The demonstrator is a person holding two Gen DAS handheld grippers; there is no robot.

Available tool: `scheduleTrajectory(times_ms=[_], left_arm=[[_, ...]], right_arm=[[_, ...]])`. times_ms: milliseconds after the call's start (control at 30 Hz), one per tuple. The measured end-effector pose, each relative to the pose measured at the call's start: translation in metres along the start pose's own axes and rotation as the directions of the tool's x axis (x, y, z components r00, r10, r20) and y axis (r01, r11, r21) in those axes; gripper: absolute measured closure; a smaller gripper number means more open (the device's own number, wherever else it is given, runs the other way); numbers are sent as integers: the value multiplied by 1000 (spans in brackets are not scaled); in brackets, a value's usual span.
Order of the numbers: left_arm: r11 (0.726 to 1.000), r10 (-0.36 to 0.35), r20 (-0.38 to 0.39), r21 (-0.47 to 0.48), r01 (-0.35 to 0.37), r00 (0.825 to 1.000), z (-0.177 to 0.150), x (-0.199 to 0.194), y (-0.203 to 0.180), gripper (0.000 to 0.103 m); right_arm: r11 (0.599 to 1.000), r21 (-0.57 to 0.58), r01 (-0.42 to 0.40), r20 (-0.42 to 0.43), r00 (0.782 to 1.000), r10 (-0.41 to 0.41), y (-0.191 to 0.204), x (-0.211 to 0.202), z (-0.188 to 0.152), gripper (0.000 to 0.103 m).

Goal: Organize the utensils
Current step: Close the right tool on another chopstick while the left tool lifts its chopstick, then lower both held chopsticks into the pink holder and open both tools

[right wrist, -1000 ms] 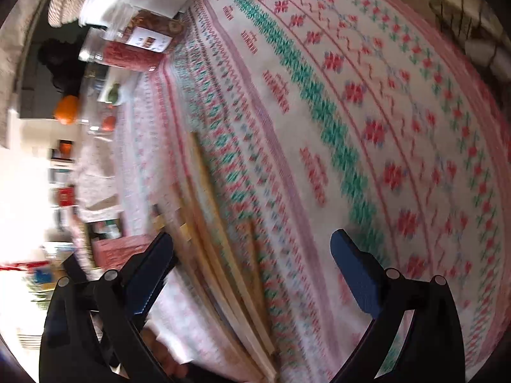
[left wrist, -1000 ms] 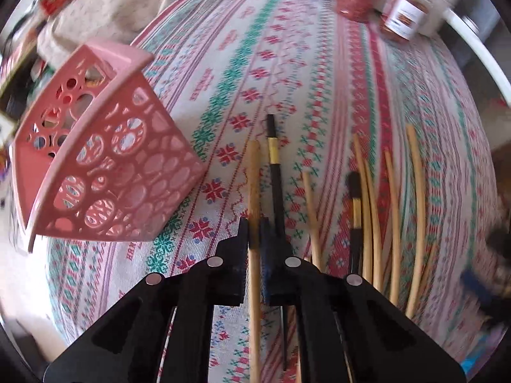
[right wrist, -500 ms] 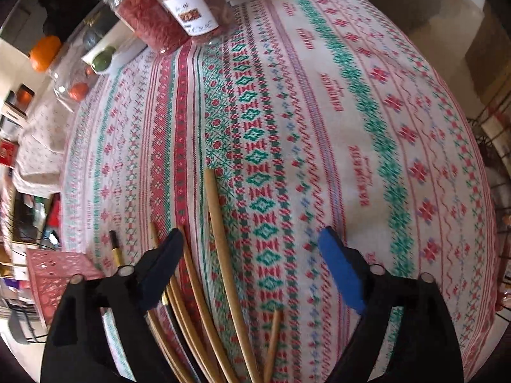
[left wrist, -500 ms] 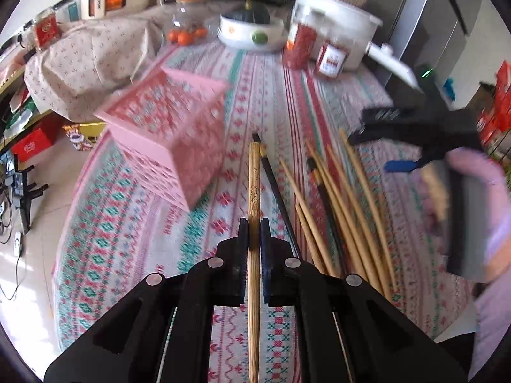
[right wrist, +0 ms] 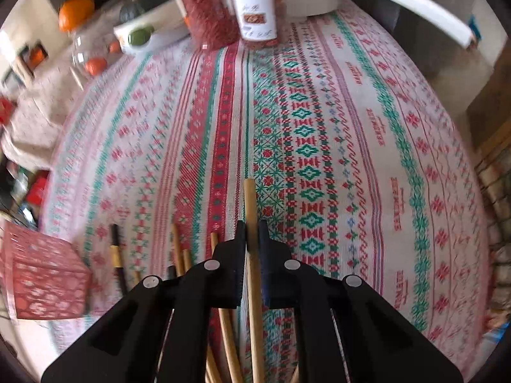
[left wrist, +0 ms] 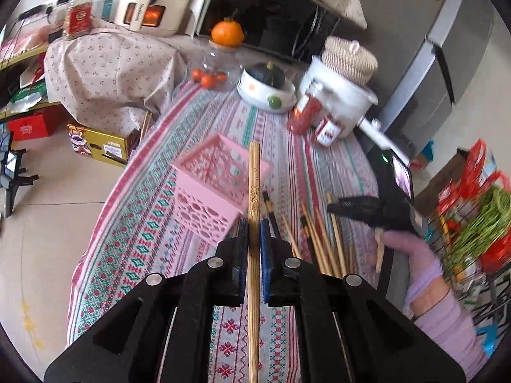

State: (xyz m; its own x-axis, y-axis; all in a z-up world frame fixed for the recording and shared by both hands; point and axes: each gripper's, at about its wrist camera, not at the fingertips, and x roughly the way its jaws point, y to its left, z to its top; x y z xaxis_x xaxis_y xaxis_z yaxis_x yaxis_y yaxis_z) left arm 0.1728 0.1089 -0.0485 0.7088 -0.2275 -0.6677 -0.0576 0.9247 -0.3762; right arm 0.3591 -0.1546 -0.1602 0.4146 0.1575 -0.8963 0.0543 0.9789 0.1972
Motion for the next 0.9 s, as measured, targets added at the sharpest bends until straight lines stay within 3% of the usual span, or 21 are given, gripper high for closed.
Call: scheduleTrajectory(times_ms=[133, 400, 633, 900], left_arm=[[999, -35, 57, -36, 37, 998, 6, -12, 9, 97], [997, -2, 115, -80, 11, 993, 15, -25, 17, 97], [1000, 28, 280, -9, -26, 960, 34, -56, -3, 97], [1000, 1, 315, 27, -10, 949, 63, -90, -19, 97]], right_arm=[[997, 36, -71, 101, 993, 68, -14, -40, -3, 95], [980, 88, -177, 221, 963, 154, -38, -104, -21, 95], [947, 104, -305, 376, 893, 246, -48, -165, -26, 95], [915, 70, -397, 504, 806, 311, -43, -233, -25, 95]])
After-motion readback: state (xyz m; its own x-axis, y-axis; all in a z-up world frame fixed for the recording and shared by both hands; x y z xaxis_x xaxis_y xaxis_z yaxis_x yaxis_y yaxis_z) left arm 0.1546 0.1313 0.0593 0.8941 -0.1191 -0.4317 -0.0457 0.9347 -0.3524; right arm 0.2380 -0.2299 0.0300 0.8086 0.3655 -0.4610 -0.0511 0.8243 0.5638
